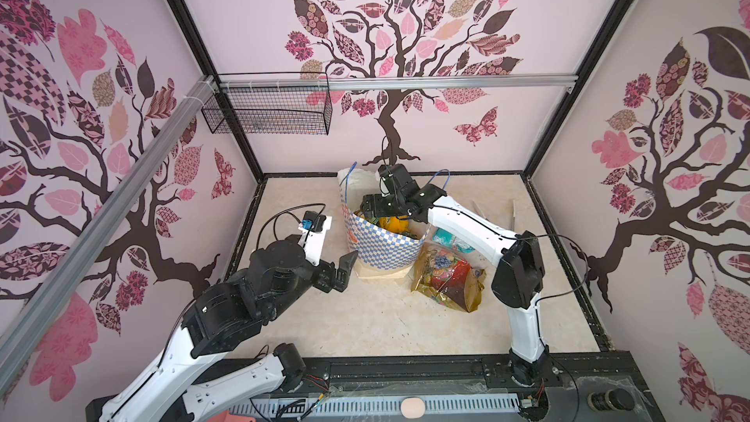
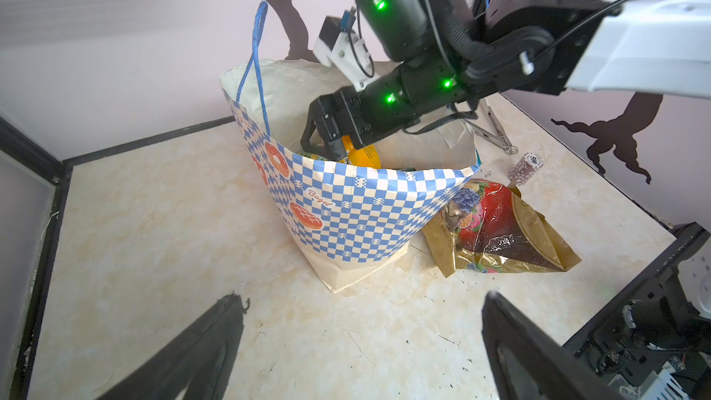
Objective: Take the snacks out of the paper bag
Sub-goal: Pick up the snack from the paper bag.
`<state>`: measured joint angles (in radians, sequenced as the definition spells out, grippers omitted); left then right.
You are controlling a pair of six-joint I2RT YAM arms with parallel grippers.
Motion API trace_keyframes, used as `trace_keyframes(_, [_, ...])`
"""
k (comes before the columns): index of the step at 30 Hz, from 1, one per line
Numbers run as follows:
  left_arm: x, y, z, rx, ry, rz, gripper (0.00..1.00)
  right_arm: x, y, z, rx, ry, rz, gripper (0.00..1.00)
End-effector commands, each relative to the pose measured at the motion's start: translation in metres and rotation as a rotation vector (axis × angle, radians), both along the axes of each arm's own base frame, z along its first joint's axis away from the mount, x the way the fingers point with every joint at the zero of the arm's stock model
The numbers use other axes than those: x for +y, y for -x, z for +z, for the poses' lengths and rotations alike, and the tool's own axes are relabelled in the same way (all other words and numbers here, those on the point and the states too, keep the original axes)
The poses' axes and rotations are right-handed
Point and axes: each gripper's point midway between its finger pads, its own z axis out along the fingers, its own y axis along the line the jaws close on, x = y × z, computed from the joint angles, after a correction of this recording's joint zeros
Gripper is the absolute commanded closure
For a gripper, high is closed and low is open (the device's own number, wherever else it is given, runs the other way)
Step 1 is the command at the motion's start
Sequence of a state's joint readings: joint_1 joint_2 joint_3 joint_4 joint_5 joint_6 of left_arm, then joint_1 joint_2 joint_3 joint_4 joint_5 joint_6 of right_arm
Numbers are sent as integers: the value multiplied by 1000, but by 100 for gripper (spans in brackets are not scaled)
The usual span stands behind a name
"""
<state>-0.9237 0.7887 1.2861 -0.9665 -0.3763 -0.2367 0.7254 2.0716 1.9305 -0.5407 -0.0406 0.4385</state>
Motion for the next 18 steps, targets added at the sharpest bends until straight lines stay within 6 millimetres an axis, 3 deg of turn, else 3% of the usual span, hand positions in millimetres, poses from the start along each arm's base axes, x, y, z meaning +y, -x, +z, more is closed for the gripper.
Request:
trace_keyframes(1, [-2, -1, -4, 5, 5, 1, 1, 6, 0, -32, 53, 47, 19, 0])
trace_keyframes(18, [2, 0, -7, 5, -6, 10, 2, 13, -10, -144, 174, 157, -2, 0])
